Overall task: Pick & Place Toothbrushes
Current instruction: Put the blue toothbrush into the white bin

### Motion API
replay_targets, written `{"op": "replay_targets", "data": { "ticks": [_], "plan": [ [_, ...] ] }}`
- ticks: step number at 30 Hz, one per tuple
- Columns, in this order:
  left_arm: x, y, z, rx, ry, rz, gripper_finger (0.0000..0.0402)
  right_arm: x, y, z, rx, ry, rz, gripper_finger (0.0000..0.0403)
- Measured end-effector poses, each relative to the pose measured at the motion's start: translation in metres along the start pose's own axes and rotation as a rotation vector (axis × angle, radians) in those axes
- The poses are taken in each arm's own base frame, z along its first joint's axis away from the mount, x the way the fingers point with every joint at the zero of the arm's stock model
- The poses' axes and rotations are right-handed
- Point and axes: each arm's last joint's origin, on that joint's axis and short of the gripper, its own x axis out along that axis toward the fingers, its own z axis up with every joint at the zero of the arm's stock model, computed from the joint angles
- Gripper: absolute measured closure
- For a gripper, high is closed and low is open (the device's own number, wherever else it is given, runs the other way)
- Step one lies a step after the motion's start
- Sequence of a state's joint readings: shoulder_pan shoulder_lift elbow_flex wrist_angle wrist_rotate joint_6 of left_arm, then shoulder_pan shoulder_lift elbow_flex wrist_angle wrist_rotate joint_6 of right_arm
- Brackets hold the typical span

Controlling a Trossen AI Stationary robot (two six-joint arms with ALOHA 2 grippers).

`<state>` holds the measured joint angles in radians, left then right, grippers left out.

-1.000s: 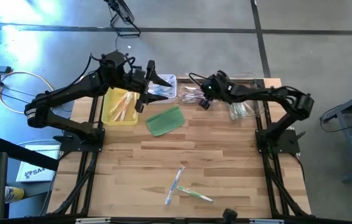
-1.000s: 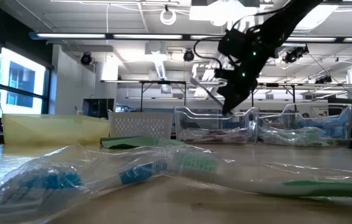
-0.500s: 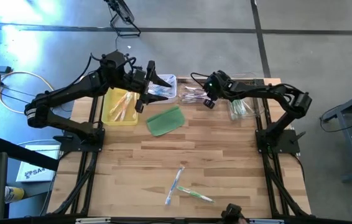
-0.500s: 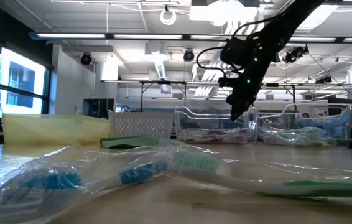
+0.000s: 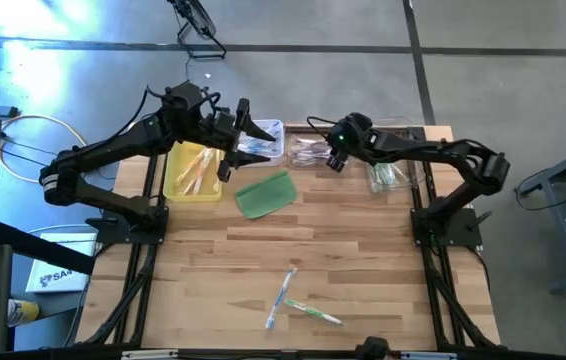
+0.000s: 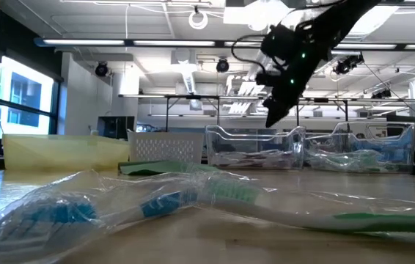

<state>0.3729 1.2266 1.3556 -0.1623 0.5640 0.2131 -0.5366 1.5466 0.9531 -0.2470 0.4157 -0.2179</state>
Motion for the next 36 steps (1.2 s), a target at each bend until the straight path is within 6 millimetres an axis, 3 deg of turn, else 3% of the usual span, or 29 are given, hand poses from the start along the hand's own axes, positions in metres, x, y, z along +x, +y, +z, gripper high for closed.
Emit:
{"op": "replay_targets", "data": {
  "ticks": [5, 12, 17, 22, 26, 36],
  "plan": [
    [0.0, 0.0, -0.001, 0.051, 0.015, 0.02, 0.0188, -0.035, 0.005, 0.012, -0.001, -0.127, 0.035, 0.0246],
    [0.0, 0.003, -0.006, 0.097, 0.09, 0.138, 0.0188, -0.085, 0.013, 0.021, 0.087, -0.297, 0.214, 0.0289],
    [0.011, -0.01, -0.019, 0.138, 0.171, 0.22, 0.0188, -0.111, 0.013, 0.024, 0.143, -0.396, 0.294, 0.032],
    [0.022, -0.026, -0.031, 0.18, 0.239, 0.324, 0.0188, -0.127, 0.016, 0.024, 0.138, -0.44, 0.331, 0.0357],
    [0.027, -0.036, -0.039, 0.177, 0.259, 0.31, 0.0188, -0.135, 0.024, 0.023, 0.134, -0.451, 0.42, 0.0391],
    [0.042, -0.088, -0.052, 0.183, 0.292, 0.173, 0.0188, -0.153, 0.054, 0.012, 0.006, -0.402, 0.566, 0.04]
  ]
}}
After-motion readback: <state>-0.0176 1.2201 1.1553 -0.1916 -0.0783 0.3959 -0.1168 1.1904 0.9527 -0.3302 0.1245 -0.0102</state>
